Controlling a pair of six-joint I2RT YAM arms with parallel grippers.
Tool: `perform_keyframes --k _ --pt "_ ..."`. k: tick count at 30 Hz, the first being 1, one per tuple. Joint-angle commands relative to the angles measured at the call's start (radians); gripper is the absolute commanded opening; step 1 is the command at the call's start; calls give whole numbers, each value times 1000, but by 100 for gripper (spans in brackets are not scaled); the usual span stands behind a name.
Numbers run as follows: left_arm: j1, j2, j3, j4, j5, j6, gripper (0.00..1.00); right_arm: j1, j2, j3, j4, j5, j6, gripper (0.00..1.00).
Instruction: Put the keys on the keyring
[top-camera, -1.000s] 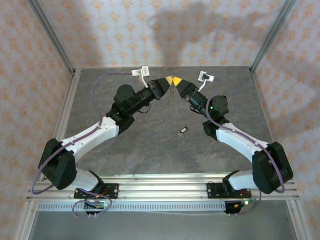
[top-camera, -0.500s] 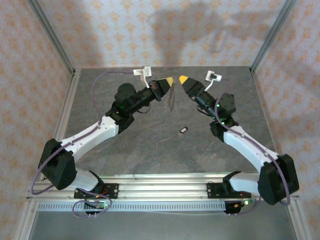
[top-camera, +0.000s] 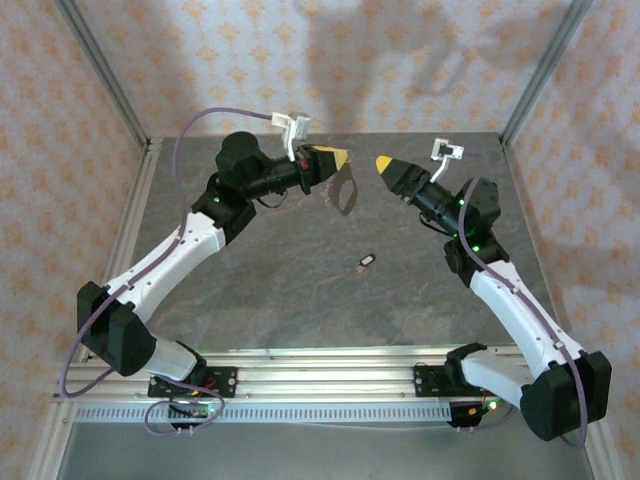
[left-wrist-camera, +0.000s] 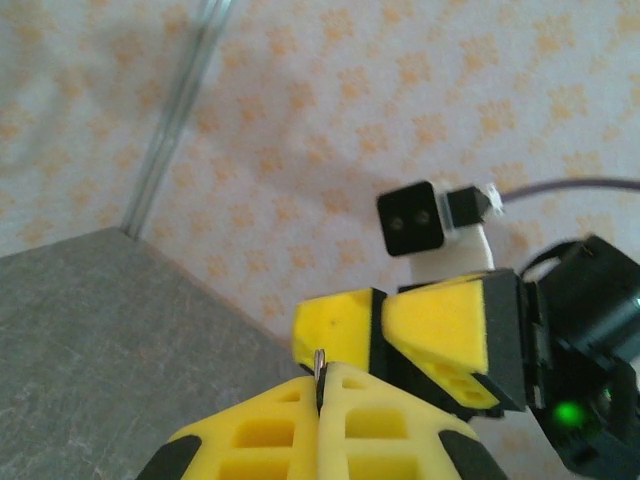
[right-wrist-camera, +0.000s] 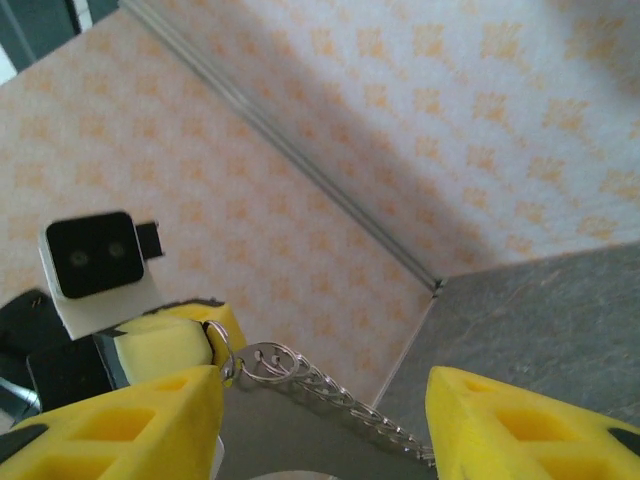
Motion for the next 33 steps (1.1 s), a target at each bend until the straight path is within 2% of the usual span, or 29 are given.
perform_keyframes --k 1,8,24,29,33 --pt "10 28 44 -80 136 75 0 -3 11 43 34 -139 -28 54" --pt "10 44 55 -84 176 75 0 2 34 44 93 -203 2 48" --pt "11 43 55 -77 183 75 0 55 78 23 134 -194 10 37" --pt "10 43 53 -72 179 72 0 64 87 17 149 -194 16 22" --pt "10 43 49 -62 173 68 0 65 88 11 154 -194 19 4"
